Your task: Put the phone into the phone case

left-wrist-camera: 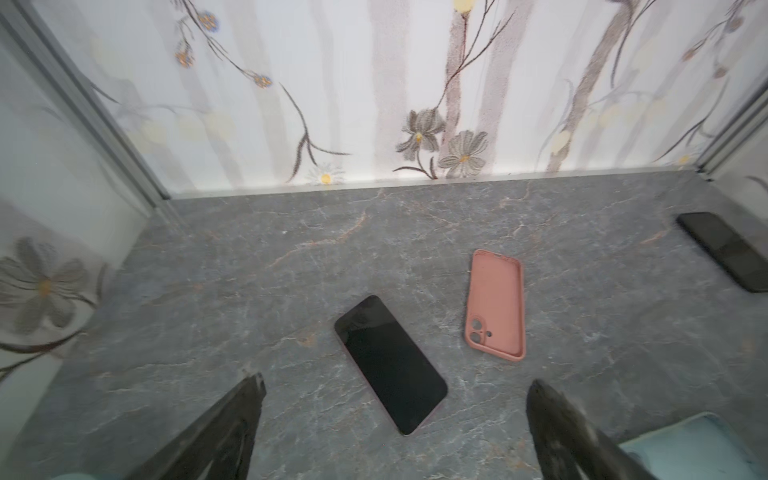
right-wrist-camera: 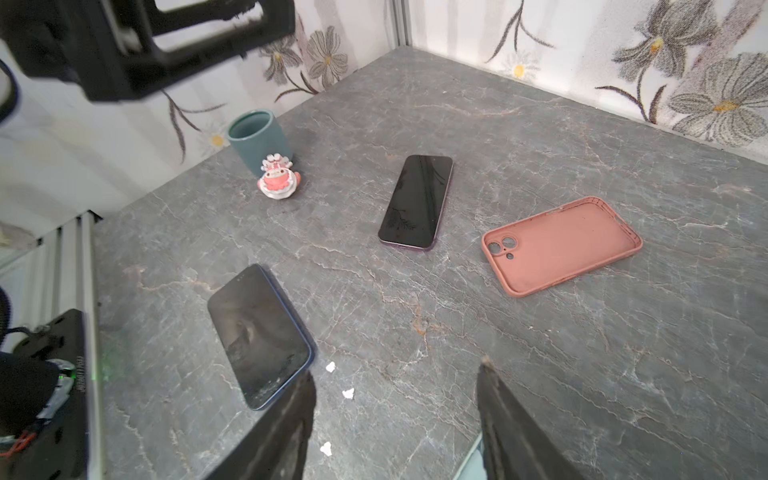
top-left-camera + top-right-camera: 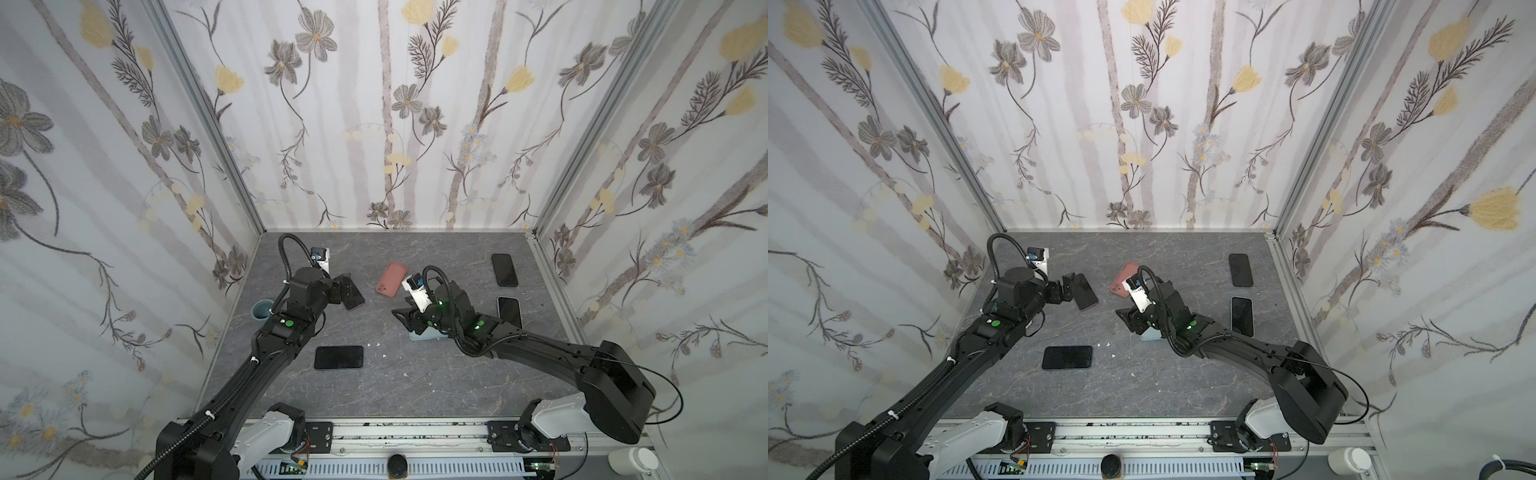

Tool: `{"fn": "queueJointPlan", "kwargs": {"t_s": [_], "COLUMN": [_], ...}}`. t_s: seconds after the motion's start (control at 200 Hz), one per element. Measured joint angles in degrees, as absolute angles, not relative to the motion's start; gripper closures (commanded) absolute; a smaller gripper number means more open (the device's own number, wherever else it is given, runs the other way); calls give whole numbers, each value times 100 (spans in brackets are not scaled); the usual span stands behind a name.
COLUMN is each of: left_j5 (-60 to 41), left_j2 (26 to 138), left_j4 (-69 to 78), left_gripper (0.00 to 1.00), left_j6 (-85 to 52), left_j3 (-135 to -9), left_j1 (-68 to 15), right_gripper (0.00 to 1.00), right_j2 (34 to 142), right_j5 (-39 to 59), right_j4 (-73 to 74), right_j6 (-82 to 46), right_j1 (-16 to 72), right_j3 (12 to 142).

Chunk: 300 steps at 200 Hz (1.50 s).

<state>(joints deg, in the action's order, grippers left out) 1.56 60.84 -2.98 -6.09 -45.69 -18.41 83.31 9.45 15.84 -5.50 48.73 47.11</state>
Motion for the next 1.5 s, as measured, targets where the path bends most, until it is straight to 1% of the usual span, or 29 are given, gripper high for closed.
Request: {"fn": "queueJointPlan", "kwargs": {"t_s": [0.125, 0.14, 0.26, 0.265, 0.285, 0.305, 0.395, 0.545, 0.664, 1.069, 1.219, 1.499], "left_j5": [-709, -805, -1380, -1400, -1426, -1444, -1417, -1011, -676, -364, -362, -342], "left_j2": [6204, 6217, 6274, 6272, 6267, 6257, 6084, 5564, 5301, 5157, 5159, 5159], "left_j4": [-165, -130, 106, 110, 123, 148, 198, 370, 434, 443, 443, 443], "left_gripper": [0, 0, 0, 0, 0, 0, 0, 0, 0, 0, 0, 0], "left_j6": [-1221, -1302, -1907, -1940, -2001, -2056, -2231, -2265, -2244, -2137, -2137, -2137], "left_j3": [-4504, -4484, -4340, -4335, -4331, -4327, -4296, -4143, -4093, -4091, -4091, -4091], "left_j1": [-1446, -1398, -1074, -1061, -1031, -1004, -910, -816, -777, -735, -727, -685], "right_gripper": [26, 23, 13, 12, 3, 0, 0, 0, 0, 0, 2, 11], "right_j2": [8709, 8759, 9275, 9292, 9411, 9507, 9898, 10466, 10995, 12256, 12490, 12630], "right_j5": [1179, 1190, 1229, 1229, 1234, 1236, 1315, 1378, 1387, 1566, 1614, 1566], "right_j4": [2001, 2043, 2202, 2204, 2206, 2204, 2176, 2082, 1721, 329, -58, -434], "right_j6": [-158, -97, 480, 495, 598, 683, 1052, 1450, 1684, 2174, 2281, 2364], "right_j1": [5293, 5339, 5734, 5743, 5802, 5854, 6016, 6147, 6171, 6311, 6342, 6440], "right_j3": [4692, 4692, 4827, 4834, 4890, 4936, 5170, 5642, 6235, 7758, 8125, 8407]}}
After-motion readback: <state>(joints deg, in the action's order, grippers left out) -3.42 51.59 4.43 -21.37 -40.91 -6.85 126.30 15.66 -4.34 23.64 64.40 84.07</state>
